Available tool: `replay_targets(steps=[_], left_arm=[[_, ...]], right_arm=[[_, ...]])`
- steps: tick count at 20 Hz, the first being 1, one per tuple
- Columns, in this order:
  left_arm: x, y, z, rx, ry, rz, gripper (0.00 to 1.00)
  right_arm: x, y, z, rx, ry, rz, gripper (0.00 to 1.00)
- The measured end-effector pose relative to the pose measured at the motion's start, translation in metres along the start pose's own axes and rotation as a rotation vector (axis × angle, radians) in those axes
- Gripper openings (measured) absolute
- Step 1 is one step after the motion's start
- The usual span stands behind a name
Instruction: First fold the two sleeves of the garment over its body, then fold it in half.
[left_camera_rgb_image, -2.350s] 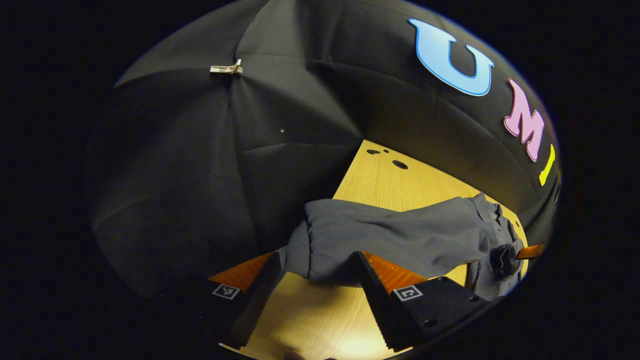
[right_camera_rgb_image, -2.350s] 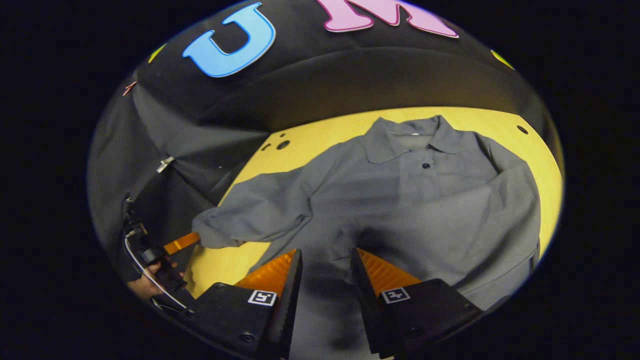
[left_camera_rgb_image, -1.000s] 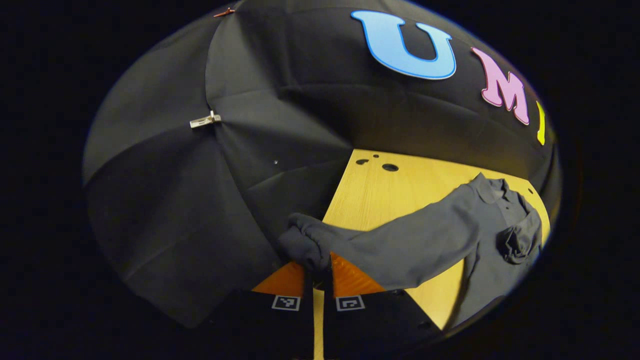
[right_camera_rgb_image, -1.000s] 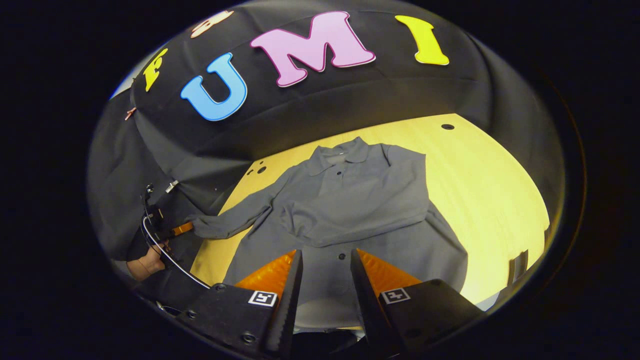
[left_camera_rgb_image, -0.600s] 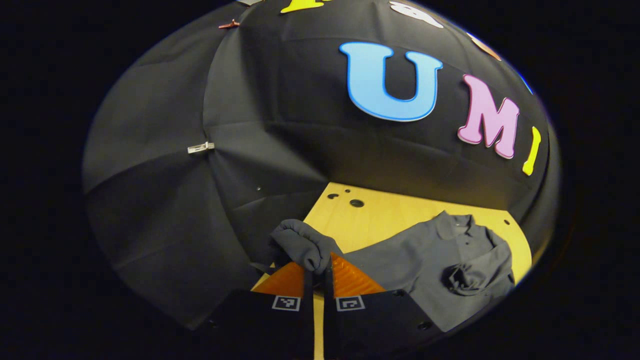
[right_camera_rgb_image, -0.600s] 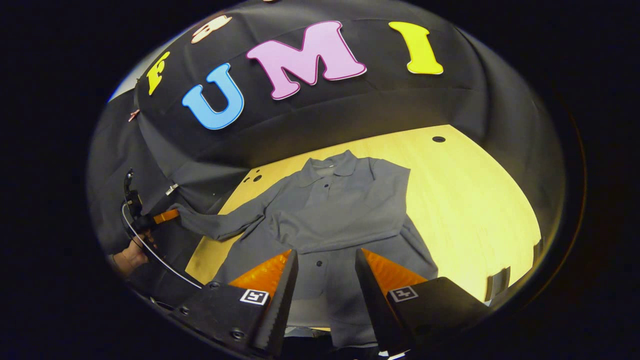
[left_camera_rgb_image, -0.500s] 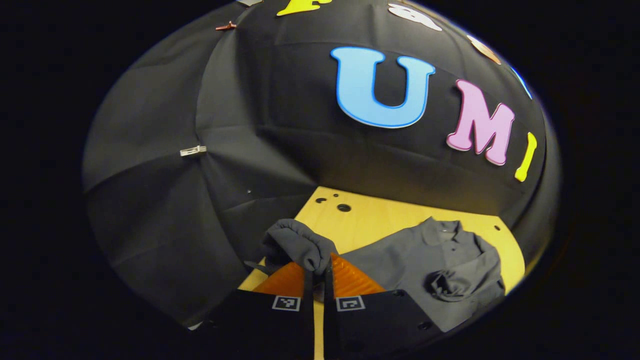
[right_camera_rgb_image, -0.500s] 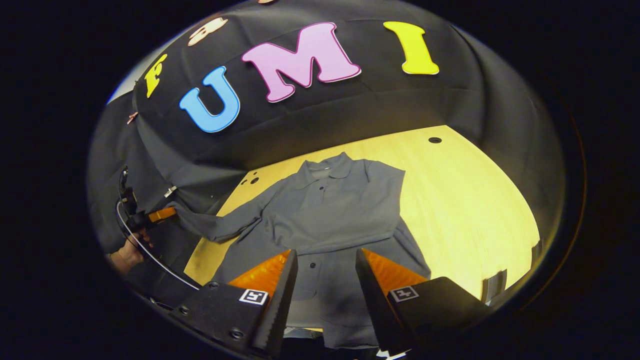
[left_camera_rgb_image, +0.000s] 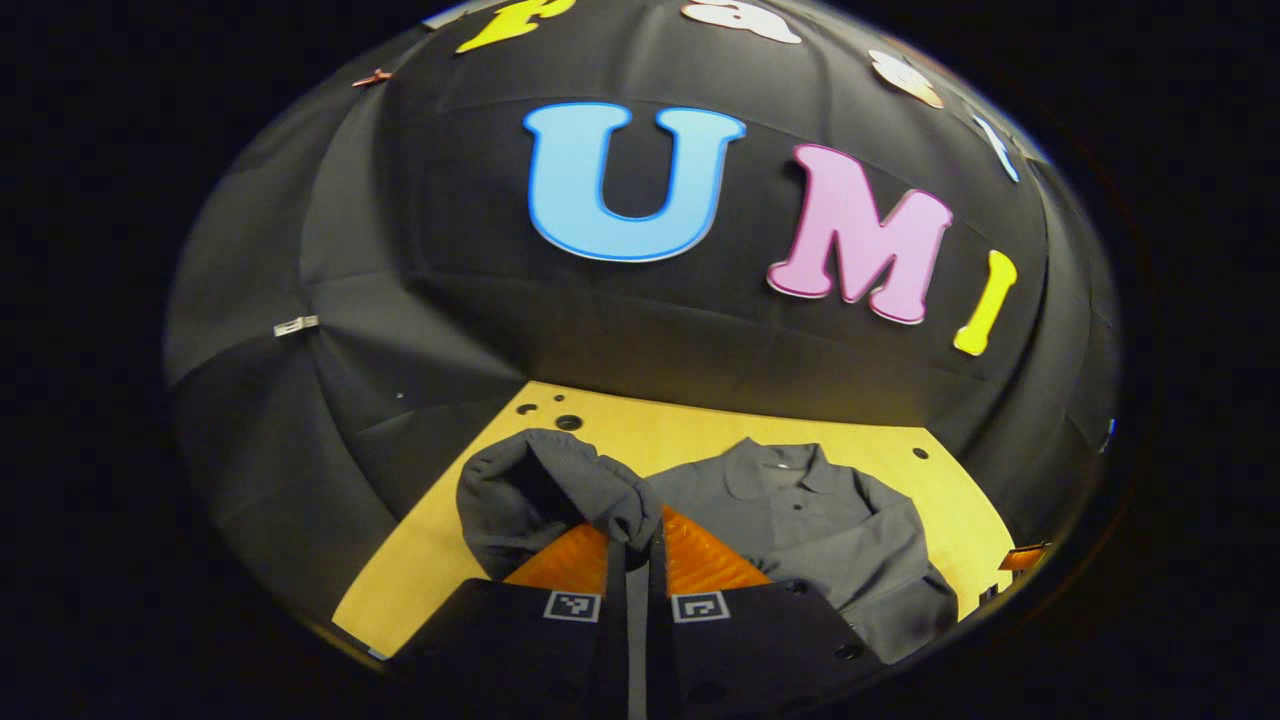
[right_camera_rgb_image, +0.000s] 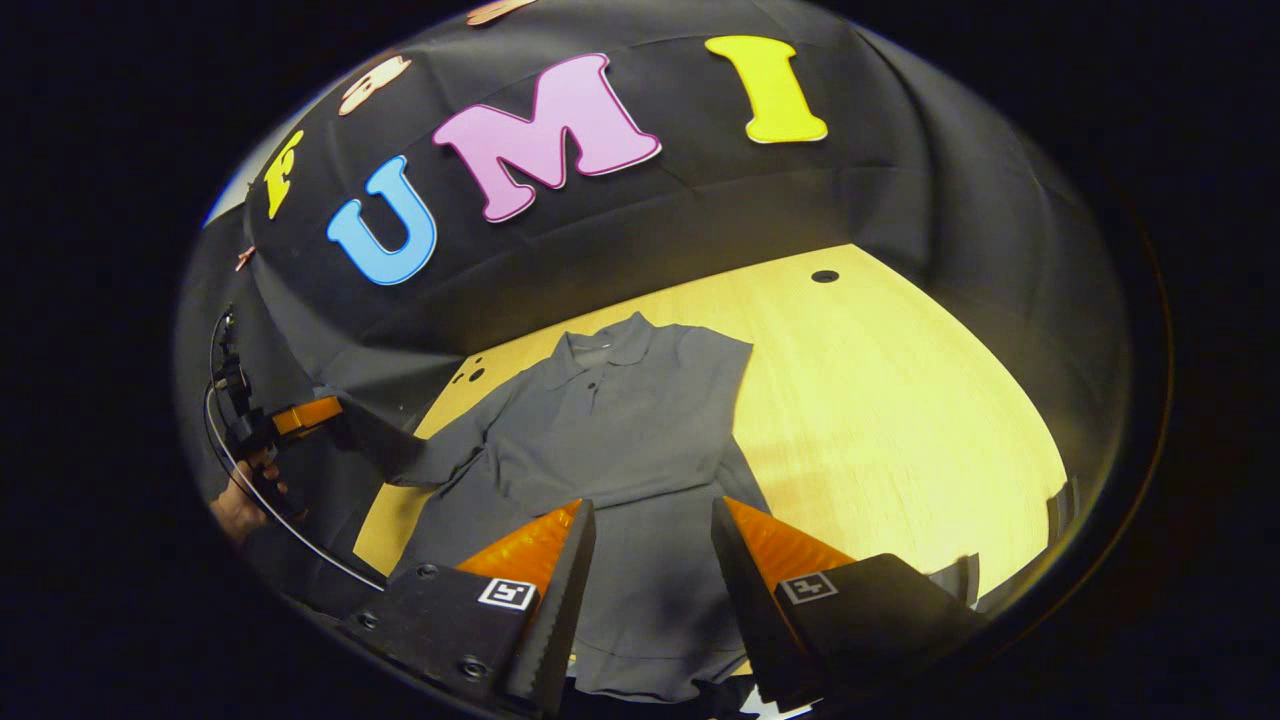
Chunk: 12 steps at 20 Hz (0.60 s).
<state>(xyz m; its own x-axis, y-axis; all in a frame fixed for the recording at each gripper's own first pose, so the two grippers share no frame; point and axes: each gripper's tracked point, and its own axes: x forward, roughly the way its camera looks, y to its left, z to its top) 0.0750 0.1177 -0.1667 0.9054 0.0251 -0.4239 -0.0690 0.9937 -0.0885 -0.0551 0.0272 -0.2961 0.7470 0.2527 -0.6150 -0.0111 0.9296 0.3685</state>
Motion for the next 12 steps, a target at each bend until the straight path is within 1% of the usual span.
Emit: replay_targets(steps=[5, 8, 9, 10, 12], left_arm=[[0.020, -0.089, -0.011, 0.072, 0.012, -0.122, 0.11], [0.033, -0.137, -0.033, 0.095, 0.043, -0.177, 0.12], [0.037, -0.151, -0.041, 0.104, 0.057, -0.192, 0.08], [0.044, -0.164, -0.051, 0.115, 0.072, -0.204, 0.12], [0.053, -0.189, -0.071, 0.130, 0.103, -0.230, 0.12]], right_arm=[[-0.009, -0.034, -0.011, 0.021, 0.019, -0.032, 0.73], [-0.013, -0.057, -0.021, 0.025, 0.043, -0.058, 0.73], [-0.015, -0.063, -0.023, 0.032, 0.050, -0.064, 0.73], [-0.016, -0.067, -0.026, 0.040, 0.055, -0.067, 0.73], [-0.018, -0.077, -0.030, 0.050, 0.066, -0.073, 0.73]])
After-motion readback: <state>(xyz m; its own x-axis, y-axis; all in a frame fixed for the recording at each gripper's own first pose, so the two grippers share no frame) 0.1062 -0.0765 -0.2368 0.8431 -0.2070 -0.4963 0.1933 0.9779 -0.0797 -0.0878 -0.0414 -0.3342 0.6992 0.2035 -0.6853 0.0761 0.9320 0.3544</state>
